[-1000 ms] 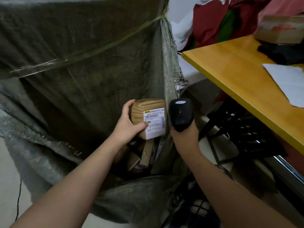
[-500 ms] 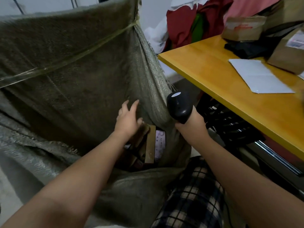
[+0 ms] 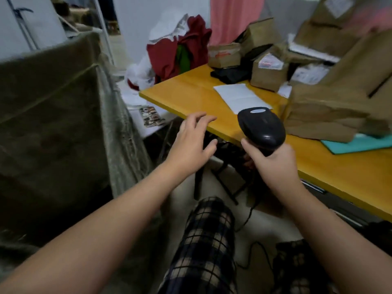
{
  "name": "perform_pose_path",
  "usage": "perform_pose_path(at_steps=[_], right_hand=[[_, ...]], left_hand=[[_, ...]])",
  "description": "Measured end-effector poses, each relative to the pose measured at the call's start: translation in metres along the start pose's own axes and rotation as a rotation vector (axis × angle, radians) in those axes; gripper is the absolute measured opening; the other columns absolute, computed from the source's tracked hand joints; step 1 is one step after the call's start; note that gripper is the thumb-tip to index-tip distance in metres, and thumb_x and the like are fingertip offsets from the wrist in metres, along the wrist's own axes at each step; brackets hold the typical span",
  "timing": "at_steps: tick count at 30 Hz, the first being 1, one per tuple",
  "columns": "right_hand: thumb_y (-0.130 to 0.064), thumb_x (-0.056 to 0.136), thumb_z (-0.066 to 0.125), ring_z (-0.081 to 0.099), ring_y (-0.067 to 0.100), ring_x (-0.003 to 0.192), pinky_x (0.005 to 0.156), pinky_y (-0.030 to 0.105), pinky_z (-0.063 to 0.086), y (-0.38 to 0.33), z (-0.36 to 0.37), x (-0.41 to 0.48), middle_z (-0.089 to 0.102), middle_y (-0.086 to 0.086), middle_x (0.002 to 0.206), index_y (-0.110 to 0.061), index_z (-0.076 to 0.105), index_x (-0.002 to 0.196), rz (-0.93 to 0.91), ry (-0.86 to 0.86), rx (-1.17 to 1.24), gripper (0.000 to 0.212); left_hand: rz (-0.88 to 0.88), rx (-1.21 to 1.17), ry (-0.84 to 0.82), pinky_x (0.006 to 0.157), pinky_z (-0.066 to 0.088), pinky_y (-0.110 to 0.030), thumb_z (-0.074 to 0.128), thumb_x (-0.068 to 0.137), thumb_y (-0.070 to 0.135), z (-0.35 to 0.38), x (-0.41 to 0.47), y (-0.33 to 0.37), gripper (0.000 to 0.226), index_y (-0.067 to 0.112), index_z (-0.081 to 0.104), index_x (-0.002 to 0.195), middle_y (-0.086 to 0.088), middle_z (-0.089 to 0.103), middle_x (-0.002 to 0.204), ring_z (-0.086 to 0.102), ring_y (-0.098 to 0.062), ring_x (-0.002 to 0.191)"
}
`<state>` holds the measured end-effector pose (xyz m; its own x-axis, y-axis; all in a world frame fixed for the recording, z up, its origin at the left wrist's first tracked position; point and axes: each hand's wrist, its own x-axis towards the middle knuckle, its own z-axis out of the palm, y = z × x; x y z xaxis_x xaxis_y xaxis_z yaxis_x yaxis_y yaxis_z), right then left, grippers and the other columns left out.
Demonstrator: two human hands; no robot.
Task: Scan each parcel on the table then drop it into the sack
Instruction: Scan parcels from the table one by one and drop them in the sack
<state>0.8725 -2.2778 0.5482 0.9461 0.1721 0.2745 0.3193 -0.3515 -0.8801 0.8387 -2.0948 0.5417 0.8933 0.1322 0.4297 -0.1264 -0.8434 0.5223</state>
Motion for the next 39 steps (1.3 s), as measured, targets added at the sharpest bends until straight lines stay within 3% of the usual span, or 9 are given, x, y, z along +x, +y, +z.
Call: perform_pose_path(at_steps=[7, 12, 16, 19, 25, 28, 32, 36, 39], right_hand=[[-0.036, 0.083, 0.071, 0.065, 0.013, 0.075, 0.072, 0.031, 0.049, 0.015, -0.110, -0.005, 0.068, -0.002, 0.070, -0.025, 0.067, 0.075, 0.053, 0.239, -0.045, 0.014], [-0.025, 0.088, 0.066, 0.059, 0.023, 0.059, 0.074, 0.045, 0.052, 0.032, -0.151, -0.012, 0.061, 0.009, 0.060, -0.017, 0.065, 0.086, 0.254, 0.324, 0.343, 0.008], [-0.034, 0.079, 0.072, 0.065, 0.025, 0.080, 0.089, 0.052, 0.052, 0.039, -0.155, -0.012, 0.067, 0.008, 0.077, -0.020, 0.066, 0.092, 0.292, 0.352, 0.427, 0.021], [-0.038, 0.076, 0.074, 0.058, 0.011, 0.097, 0.092, 0.036, 0.044, 0.038, -0.154, -0.008, 0.064, -0.006, 0.099, -0.031, 0.060, 0.091, 0.285, 0.376, 0.450, 0.021], [-0.024, 0.085, 0.069, 0.060, 0.004, 0.094, 0.086, 0.026, 0.046, 0.019, -0.158, 0.009, 0.066, -0.011, 0.095, -0.030, 0.061, 0.094, 0.252, 0.450, 0.671, 0.014], [-0.023, 0.085, 0.069, 0.068, 0.012, 0.094, 0.090, 0.032, 0.051, 0.012, -0.160, 0.019, 0.073, -0.005, 0.095, -0.021, 0.065, 0.106, 0.294, 0.377, 0.768, 0.022], [-0.027, 0.086, 0.068, 0.063, 0.015, 0.107, 0.097, 0.041, 0.050, 0.014, -0.158, 0.015, 0.069, -0.003, 0.111, -0.025, 0.061, 0.113, 0.311, 0.305, 0.737, 0.028], [-0.031, 0.083, 0.071, 0.059, 0.016, 0.109, 0.101, 0.045, 0.048, 0.016, -0.154, 0.009, 0.064, -0.007, 0.111, -0.035, 0.056, 0.101, 0.321, 0.258, 0.707, 0.023], [-0.036, 0.075, 0.076, 0.055, 0.020, 0.118, 0.107, 0.046, 0.042, 0.016, -0.151, 0.003, 0.063, -0.003, 0.121, -0.036, 0.059, 0.104, 0.321, 0.239, 0.711, 0.034]], left_hand=[[0.177, -0.077, -0.109, 0.108, 0.027, -0.031, 0.060, 0.091, 0.025, 0.063, 0.046, 0.092, 0.052, 0.019, 0.042, 0.139, -0.005, 0.032, 0.141, 0.031, -0.024, 0.133], [0.289, 0.075, -0.155, 0.117, 0.020, -0.040, 0.057, 0.093, 0.037, 0.094, 0.086, 0.132, 0.063, 0.022, 0.030, 0.148, -0.006, 0.020, 0.156, 0.018, -0.025, 0.143], [0.273, 0.287, -0.217, 0.119, 0.011, -0.045, 0.046, 0.095, 0.052, 0.104, 0.114, 0.139, 0.067, 0.029, 0.018, 0.152, -0.002, 0.014, 0.161, 0.010, -0.024, 0.147], [0.282, 0.276, -0.185, 0.118, 0.017, -0.046, 0.044, 0.095, 0.052, 0.102, 0.111, 0.130, 0.062, 0.030, 0.026, 0.150, -0.001, 0.024, 0.158, 0.019, -0.025, 0.145], [0.361, 0.006, -0.130, 0.113, 0.030, -0.040, 0.052, 0.094, 0.043, 0.092, 0.069, 0.114, 0.053, 0.024, 0.042, 0.142, -0.001, 0.027, 0.154, 0.031, -0.021, 0.138], [0.255, -0.248, -0.077, 0.108, 0.034, -0.027, 0.055, 0.094, 0.034, 0.091, 0.054, 0.116, 0.041, 0.019, 0.050, 0.132, 0.001, 0.032, 0.139, 0.037, -0.007, 0.125], [-0.113, -0.623, 0.035, 0.099, 0.035, -0.012, 0.044, 0.099, 0.037, 0.076, 0.060, 0.134, 0.048, 0.019, 0.033, 0.143, 0.001, 0.025, 0.135, 0.045, -0.001, 0.111], [-0.242, -0.643, -0.121, 0.109, 0.022, -0.027, 0.021, 0.099, 0.056, 0.065, 0.076, 0.140, 0.059, 0.027, 0.023, 0.151, 0.005, 0.031, 0.153, 0.030, -0.013, 0.139], [-0.303, -0.757, -0.135, 0.108, 0.034, -0.033, 0.018, 0.097, 0.062, 0.058, 0.078, 0.137, 0.058, 0.030, 0.042, 0.138, 0.014, 0.051, 0.128, 0.044, -0.013, 0.126]])
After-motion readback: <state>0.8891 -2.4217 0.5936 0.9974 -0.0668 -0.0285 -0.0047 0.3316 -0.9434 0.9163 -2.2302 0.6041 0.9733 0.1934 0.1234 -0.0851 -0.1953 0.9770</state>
